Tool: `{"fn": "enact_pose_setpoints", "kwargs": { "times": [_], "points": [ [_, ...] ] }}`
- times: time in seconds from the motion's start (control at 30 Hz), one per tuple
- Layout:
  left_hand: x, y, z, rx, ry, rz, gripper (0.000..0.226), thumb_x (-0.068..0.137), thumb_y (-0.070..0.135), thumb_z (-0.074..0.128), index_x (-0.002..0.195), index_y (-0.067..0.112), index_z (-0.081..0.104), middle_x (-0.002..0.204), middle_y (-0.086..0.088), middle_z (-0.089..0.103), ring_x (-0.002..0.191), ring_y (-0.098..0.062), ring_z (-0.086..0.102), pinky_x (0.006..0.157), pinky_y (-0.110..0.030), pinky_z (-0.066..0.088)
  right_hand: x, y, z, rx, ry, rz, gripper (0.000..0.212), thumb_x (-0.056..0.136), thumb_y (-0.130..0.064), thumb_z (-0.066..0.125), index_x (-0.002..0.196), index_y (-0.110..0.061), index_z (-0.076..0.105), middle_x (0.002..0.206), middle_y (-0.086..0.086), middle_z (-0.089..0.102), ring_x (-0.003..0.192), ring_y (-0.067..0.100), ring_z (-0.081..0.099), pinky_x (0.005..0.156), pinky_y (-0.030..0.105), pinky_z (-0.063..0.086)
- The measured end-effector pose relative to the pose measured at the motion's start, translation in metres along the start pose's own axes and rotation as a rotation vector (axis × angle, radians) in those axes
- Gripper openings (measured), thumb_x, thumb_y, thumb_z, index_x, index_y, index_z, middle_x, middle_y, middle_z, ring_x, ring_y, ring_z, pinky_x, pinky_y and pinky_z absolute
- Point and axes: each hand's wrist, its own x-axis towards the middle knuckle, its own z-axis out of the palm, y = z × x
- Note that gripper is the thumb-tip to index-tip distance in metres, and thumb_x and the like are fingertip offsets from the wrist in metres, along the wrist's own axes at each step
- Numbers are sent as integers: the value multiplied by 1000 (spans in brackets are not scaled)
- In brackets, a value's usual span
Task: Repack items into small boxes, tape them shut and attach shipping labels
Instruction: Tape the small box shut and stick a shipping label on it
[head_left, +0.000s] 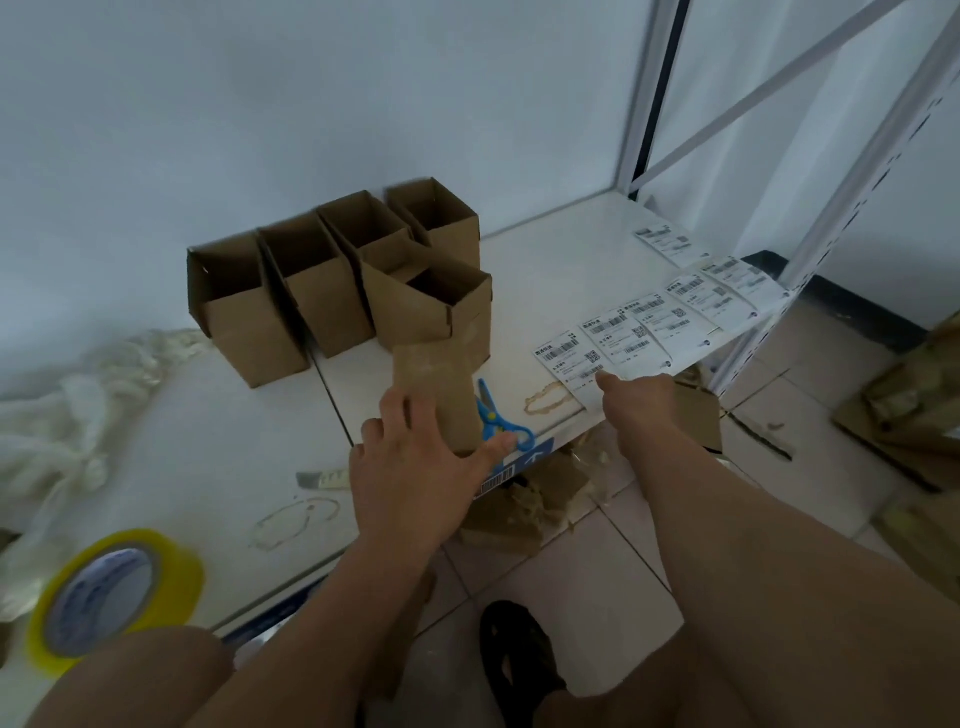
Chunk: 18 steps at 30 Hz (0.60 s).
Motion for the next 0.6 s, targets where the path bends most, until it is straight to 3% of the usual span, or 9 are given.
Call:
{"fn": "enact_pose_setpoints", "kwargs": {
  "times": [0.23, 0.33, 0.47, 0.6],
  "points": [
    [17, -6, -17, -50, -133, 10, 64, 82, 78, 42, 116, 25, 45, 129, 0, 35, 108, -19, 51, 76, -34, 37, 3, 5, 17, -83, 0, -61, 71, 86, -27, 73, 137, -6, 29, 131, 18, 52, 115, 32, 55, 82, 35, 49],
    [20, -5, -19, -70, -160, -7, 65, 81, 78, 46, 119, 25, 44, 127, 0, 34, 104, -18, 53, 77, -35, 41, 2, 5, 18, -147, 2, -74, 69, 85, -26, 73, 136, -6, 31, 130, 19, 51, 109, 33, 57, 76, 33, 46],
    [24, -4, -21, -88, -199, -37, 76, 77, 83, 46, 128, 27, 39, 126, -1, 31, 104, -21, 55, 80, -38, 44, -1, 7, 17, -199, 26, -49, 70, 85, -31, 72, 139, -10, 33, 133, 19, 37, 90, 28, 47, 80, 38, 49],
    [28, -3, -22, -79, -212, -57, 80, 74, 86, 46, 128, 27, 40, 124, 0, 31, 105, -21, 54, 82, -40, 46, -3, 6, 18, -177, 32, -44, 64, 85, -27, 71, 136, -10, 36, 128, 19, 46, 93, 30, 54, 86, 44, 54]
  ]
}}
